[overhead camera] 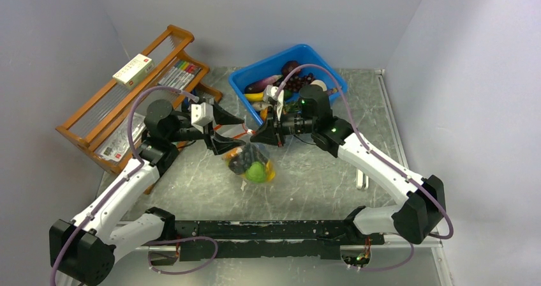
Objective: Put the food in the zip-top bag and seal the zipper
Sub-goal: Zip the zipper food storage bag at the center of the board.
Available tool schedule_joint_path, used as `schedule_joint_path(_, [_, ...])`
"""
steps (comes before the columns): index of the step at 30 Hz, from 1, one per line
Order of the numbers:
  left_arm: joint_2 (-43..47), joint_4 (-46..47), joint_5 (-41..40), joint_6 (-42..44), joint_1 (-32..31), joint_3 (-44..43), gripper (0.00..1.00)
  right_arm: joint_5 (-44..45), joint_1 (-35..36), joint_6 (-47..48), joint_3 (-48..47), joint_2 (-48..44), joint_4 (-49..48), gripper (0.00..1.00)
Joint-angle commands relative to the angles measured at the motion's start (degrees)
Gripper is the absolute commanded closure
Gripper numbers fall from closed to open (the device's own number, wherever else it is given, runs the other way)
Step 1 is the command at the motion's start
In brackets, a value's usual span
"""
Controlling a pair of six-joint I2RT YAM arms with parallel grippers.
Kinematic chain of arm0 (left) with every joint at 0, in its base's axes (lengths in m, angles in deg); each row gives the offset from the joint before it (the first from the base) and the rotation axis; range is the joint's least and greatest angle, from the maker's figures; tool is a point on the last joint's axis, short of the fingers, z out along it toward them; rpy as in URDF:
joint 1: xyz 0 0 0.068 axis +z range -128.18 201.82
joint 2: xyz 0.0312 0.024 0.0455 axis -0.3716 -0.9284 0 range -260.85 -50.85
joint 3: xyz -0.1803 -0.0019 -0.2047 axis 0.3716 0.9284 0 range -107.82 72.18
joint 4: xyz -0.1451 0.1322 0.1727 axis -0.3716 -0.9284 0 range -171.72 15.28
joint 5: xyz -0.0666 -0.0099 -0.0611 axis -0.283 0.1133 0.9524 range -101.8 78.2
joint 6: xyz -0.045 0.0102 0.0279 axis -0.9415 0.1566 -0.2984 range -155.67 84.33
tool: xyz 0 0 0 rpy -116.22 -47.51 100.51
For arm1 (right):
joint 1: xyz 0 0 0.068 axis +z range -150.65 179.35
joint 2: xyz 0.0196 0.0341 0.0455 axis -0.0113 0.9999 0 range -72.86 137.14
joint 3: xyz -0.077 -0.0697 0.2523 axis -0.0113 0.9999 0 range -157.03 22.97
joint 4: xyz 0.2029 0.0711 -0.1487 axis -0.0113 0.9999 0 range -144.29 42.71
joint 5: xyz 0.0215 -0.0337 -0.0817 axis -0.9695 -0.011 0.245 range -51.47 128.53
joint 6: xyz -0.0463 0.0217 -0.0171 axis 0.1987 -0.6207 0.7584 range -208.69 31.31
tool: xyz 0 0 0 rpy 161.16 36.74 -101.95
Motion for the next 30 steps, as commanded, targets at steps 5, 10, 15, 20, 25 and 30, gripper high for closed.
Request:
schedule_joint_path(5, [-2.2,-3.6,6.4,8.8,-0.6,-4.4,0.39,-3.1,0.7,10.1,-2.2,-0.1,0.5,1.00])
schedule_joint_path(10, [-2.3,-3.0,7.6,9.9,-0.7,-4.6,0.48,-4.5,1.1,12.5,-1.9,-0.6,-0.1,1.00])
schedule_joint_path(15, [-3.3,-3.5,9.7,11.4,-0.9,-5.2,0.68,-5.5,2.0,13.2,-1.6,-0.5,-1.2,1.00])
schedule_joint_path(20, [-3.7,-5.0,10.7,13.5,-1.4,-5.6,0.67,-5.9,2.7,14.3,-2.9,0.3,0.1,1.00])
schedule_joint_path(25, [-3.9,-7.4,11.8,16.0,-1.7,-5.9,0.73,-6.5,2.8,14.3,-3.4,0.4,-0.3,1.00])
schedule_joint_path(30, [-3.4,-8.7,12.2,17.5,-1.9,-6.1,0.93,-6.6,2.9,14.0,-2.4,0.1,-1.6,1.00])
